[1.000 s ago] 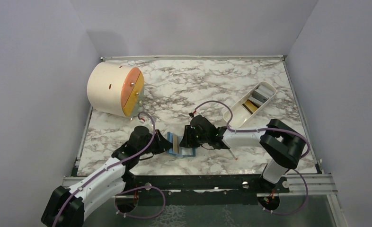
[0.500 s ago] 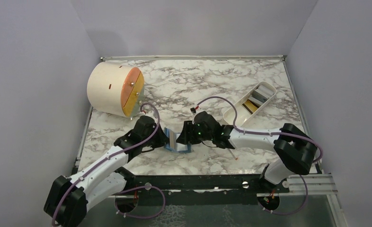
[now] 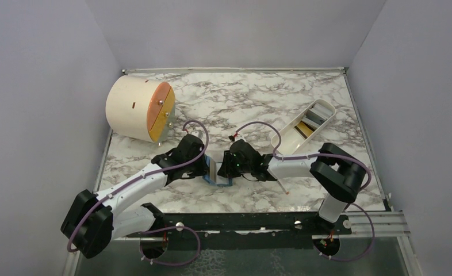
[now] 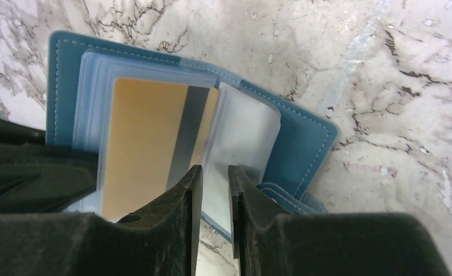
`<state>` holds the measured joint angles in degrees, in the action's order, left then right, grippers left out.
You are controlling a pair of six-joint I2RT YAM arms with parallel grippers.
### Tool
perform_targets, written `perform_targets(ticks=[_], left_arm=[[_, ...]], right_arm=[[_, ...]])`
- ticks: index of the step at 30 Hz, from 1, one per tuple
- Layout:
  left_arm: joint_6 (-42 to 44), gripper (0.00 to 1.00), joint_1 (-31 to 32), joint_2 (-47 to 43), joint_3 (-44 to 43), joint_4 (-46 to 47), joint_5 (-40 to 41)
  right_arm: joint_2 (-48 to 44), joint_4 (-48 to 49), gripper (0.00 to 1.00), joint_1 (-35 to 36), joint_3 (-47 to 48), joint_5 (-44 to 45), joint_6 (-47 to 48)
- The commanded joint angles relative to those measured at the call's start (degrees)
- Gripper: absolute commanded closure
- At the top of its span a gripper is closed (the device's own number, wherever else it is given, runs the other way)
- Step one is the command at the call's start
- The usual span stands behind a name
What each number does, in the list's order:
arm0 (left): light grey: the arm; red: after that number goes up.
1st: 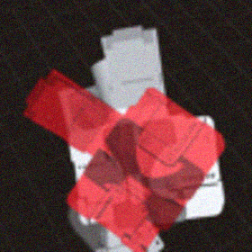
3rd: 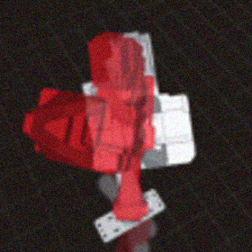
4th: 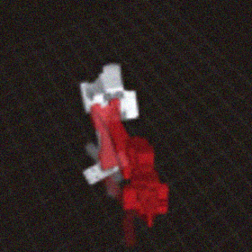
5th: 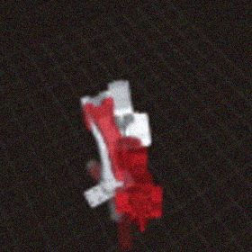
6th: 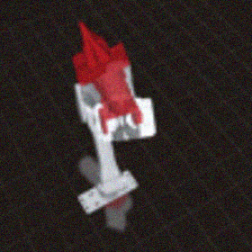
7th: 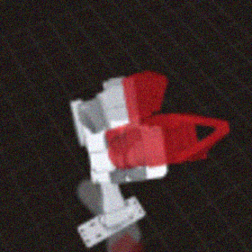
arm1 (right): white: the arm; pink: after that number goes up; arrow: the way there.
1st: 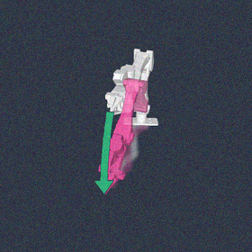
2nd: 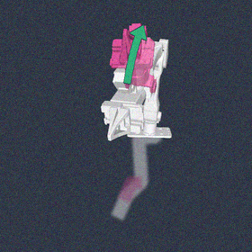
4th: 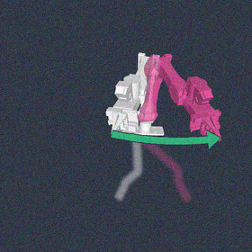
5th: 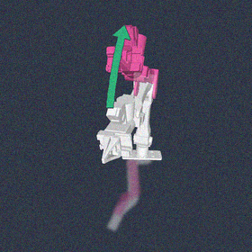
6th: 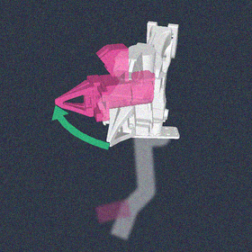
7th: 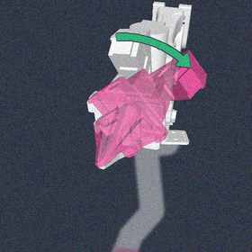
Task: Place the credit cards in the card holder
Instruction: Insert the credit card into the card holder.
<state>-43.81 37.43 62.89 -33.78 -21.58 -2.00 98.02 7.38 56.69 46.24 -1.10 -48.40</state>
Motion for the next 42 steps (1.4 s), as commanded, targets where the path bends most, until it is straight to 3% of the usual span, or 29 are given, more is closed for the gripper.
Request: perform_targets(ticks=[1, 6, 15, 28, 34, 38, 42], left_arm=[[-1.97, 1.0, 2.16, -0.05, -1.3, 1.45, 0.35], [-4.48, 1.0, 2.61, -1.12, 1.05, 7.08, -4.56], [-3.78, 1.0, 2.65, -0.03, 3.02, 8.86, -4.86], [-1.02, 1.0, 2.76, 4.47, -1.45, 1.44, -1.38], [-0.94, 1.0, 2.82, 4.86, -4.19, -1.62, -0.28], [-1.02, 1.0, 2.83, 4.8, -5.9, -4.66, 1.9], [-2.64, 1.0, 2.91, 2.74, -5.88, -2.36, -1.53]], right_arm=[[3.43, 4.68, 0.77, 0.41, 1.76, 0.07, 2.89], [4.75, 5.58, 0.78, 0.44, 1.16, -0.5, 2.84], [3.4, 5.4, 0.78, 0.37, -1.09, 2.07, 4.37], [-3.35, -5.09, 0.74, 0.4, -0.31, 8.89, 8.37], [-3.25, -6.67, 0.77, 0.36, 0.66, 10.73, 10.93], [-1.86, -1.43, 0.79, 0.35, -0.24, 9.54, 11.24], [2.85, 8.71, 0.81, 0.39, 0.62, 3.22, 10.56]])
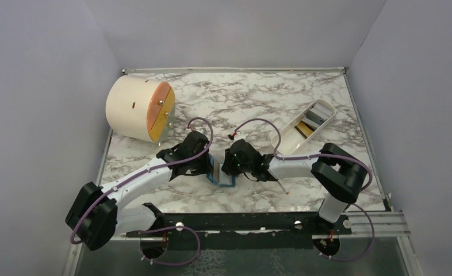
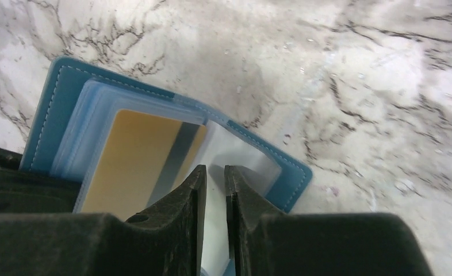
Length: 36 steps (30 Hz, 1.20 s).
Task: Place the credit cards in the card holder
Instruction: Insert the credit card into the card holder, then turn over the card slot in the card holder.
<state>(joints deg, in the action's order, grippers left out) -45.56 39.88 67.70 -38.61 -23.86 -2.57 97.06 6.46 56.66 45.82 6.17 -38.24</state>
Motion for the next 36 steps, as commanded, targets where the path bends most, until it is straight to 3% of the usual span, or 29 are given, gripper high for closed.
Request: perform_targets(ticks=[1, 10, 15, 20, 30, 36], left_arm=[[-1.19, 1.0, 0.46, -2.5, -0.87, 0.8, -1.82], [0.12, 1.0, 0.46, -1.51, 2.15, 4.72, -2.53], [-0.94, 1.0, 0.46, -0.44, 2.42, 4.74, -2.08], [0.13, 1.0, 0.44, 1.15, 1.75, 4.76, -2.03], [1.43, 1.0, 0.55, 3.7, -0.67, 2.38, -0.23], [1.56, 1.0, 0.65, 3.67, -1.82, 0.26, -0.21]], right_arm=[[4.71, 12.02, 0.82, 0.36, 0.95, -5.73, -0.46], [6.02, 14.67, 0.82, 0.4, -2.32, -2.95, -2.02], [7.7, 23.99, 0.83, 0.36, -7.21, -0.83, 0.96], [7.46, 25.1, 0.8, 0.34, -8.48, -0.58, 1.33], [1.65, 15.43, 0.73, 0.35, -6.07, 4.99, 3.27], [-2.25, 4.73, 0.69, 0.33, -3.11, 8.03, 5.87]])
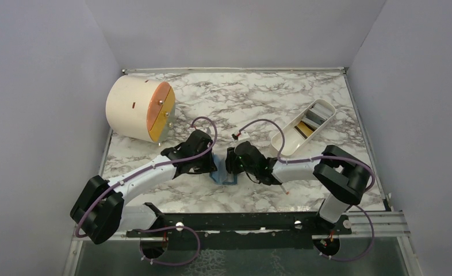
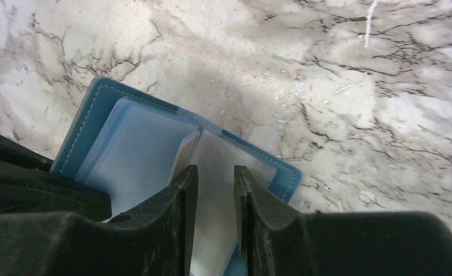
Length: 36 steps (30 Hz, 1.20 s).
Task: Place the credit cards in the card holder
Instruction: Turn over the card slot in the card holder, then pick up the credit card from the storage box.
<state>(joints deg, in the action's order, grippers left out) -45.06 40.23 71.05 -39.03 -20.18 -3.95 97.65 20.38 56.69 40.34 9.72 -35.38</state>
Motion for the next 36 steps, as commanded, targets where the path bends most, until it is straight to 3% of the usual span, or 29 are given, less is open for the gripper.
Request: perform_targets(ticks=[1, 8, 12, 16, 21, 24, 28, 31, 36], left_arm=[[1.23, 1.0, 0.29, 0.32, -1.73, -3.86, 1.66], [1.56, 1.0, 0.29, -0.13, -1.63, -3.95, 1.94], [1.07, 0.97, 0.25, -2.88, 1.92, 1.88, -1.47], [0.03, 0.89, -0.85, -4.48, 5.02, 5.08, -2.83], [0.84, 0.82, -2.34, -5.33, 6.75, 3.42, -1.32], [2.51, 0.72, -2.41, -5.92, 5.23, -0.8, 3.65], [3.4, 0.63, -2.43, -7.2, 5.02, -1.33, 4.24], [3.44, 0.65, -2.43, -7.7, 6.08, -0.3, 3.95], [4.41, 0.88, -2.43, -9.08, 7.68, 0.9, 2.16]], right_arm=[[-3.46, -10.91, 0.69, 0.35, 2.85, 4.51, 3.31], [-8.25, -28.26, 0.65, 0.35, 9.06, 9.53, 3.76], [-12.01, -30.11, 0.6, -0.63, 11.01, 10.84, 6.15], [-13.96, -26.05, 0.6, -3.67, 10.01, 5.17, 12.6], [-15.19, -31.92, 0.56, -7.22, 14.65, 7.24, 19.3], [-16.22, -35.24, 0.55, -9.92, 16.4, 7.2, 24.0], [-16.7, -40.94, 0.55, -13.07, 17.14, 8.88, 28.47], [-17.1, -42.89, 0.55, -16.51, 18.17, 10.1, 32.56], [-16.78, -43.38, 0.54, -21.06, 19.16, 11.27, 45.52]])
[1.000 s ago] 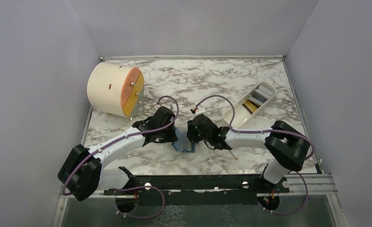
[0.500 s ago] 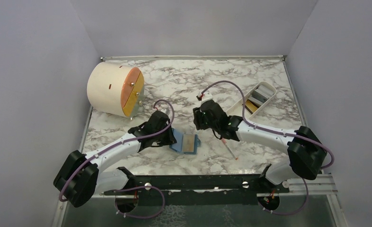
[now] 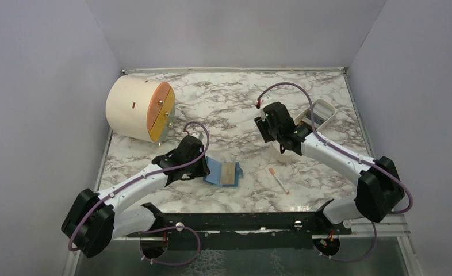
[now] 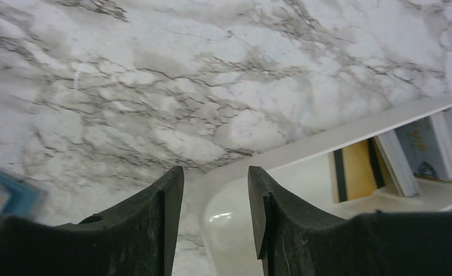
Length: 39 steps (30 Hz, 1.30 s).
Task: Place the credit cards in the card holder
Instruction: Pick up the credit card from the storage box.
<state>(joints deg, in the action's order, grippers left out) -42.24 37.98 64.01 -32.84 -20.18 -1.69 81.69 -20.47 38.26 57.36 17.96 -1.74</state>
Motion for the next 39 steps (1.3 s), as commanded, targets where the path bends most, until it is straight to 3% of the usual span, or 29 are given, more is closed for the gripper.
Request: perform_targets(ticks=[1, 5, 12, 18, 26, 39], left_arm=[[1.66, 0.91, -0.18, -2.53, 1.87, 1.47, -0.8], [1.01, 0.98, -0.18, -4.47, 3.88, 4.8, -5.34], [-1.11, 0.99, -0.18, -8.93, 9.06, 8.97, -9.03], [-1.18, 1.0, -0.18, -9.44, 10.11, 10.62, -9.74], [-0.32, 1.0, -0.18, -7.5, 10.86, 12.51, -11.35], [0.68, 1.0, -0.18, -7.25, 10.49, 12.58, -12.27]], right_arm=[[-0.92, -2.6, 0.53, -4.05, 2.45, 3.49, 13.22], [-1.07, -6.15, 0.51, -11.3, 5.65, 0.47, 16.77], [5.25, -14.65, 0.47, -19.16, 12.49, 2.91, 22.56], [10.0, -14.32, 0.47, -25.66, 13.74, 4.82, 25.81], [11.94, -6.04, 0.47, -26.83, 10.09, -2.44, 32.6], [16.01, 5.37, 0.45, -27.15, 5.36, -0.75, 35.85]])
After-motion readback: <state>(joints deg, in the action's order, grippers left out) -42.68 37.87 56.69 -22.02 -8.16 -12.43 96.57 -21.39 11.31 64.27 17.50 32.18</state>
